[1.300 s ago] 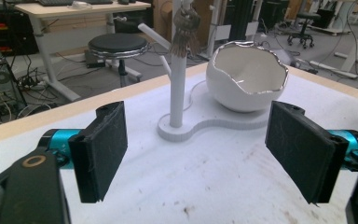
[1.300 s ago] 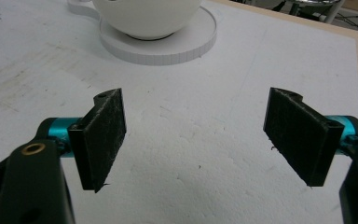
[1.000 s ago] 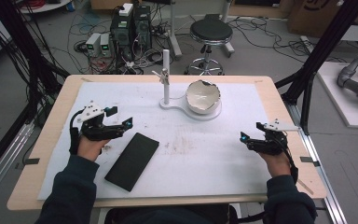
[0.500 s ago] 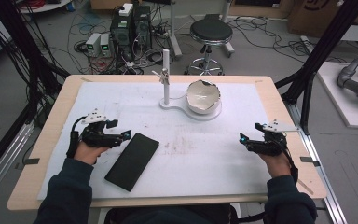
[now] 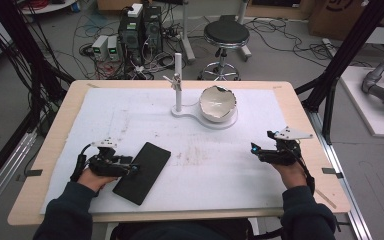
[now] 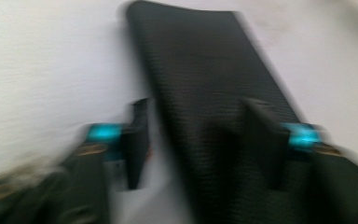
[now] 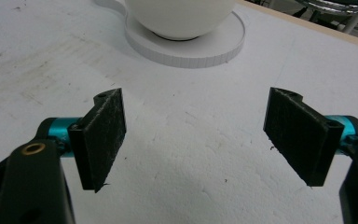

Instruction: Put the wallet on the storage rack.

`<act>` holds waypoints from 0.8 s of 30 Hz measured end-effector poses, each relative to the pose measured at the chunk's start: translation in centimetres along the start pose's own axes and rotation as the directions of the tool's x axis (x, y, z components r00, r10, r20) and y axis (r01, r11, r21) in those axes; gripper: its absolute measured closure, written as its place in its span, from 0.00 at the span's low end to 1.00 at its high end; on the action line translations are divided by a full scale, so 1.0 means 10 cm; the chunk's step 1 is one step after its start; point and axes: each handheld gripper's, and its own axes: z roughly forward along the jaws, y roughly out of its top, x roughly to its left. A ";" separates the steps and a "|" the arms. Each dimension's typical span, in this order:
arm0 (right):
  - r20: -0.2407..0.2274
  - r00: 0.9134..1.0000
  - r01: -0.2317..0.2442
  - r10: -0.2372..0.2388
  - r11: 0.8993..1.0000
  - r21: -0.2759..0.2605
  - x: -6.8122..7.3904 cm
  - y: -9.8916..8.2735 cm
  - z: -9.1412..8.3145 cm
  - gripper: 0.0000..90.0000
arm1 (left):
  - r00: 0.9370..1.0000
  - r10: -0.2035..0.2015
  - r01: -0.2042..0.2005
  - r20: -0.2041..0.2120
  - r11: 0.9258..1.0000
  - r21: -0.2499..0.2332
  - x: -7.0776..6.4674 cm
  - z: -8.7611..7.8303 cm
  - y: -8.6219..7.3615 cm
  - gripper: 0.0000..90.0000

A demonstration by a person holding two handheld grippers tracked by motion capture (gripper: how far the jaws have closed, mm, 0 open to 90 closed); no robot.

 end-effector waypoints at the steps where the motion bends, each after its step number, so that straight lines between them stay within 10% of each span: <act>1: -0.003 1.000 -0.001 0.001 1.000 0.002 0.00 0.00 0.00 0.23 | 1.000 -0.006 0.006 0.008 1.000 0.001 -0.01 0.03 0.00 0.55; 16: 0.004 1.000 -0.005 0.005 1.000 0.011 0.01 0.01 0.03 0.23 | 0.999 0.024 -0.024 -0.034 1.000 -0.002 -0.16 0.38 0.34 0.78; 24: -0.011 1.000 -0.011 0.011 1.000 -0.003 0.02 0.02 0.03 0.23 | 0.989 0.145 -0.145 -0.019 0.989 0.009 -0.43 0.65 0.68 0.83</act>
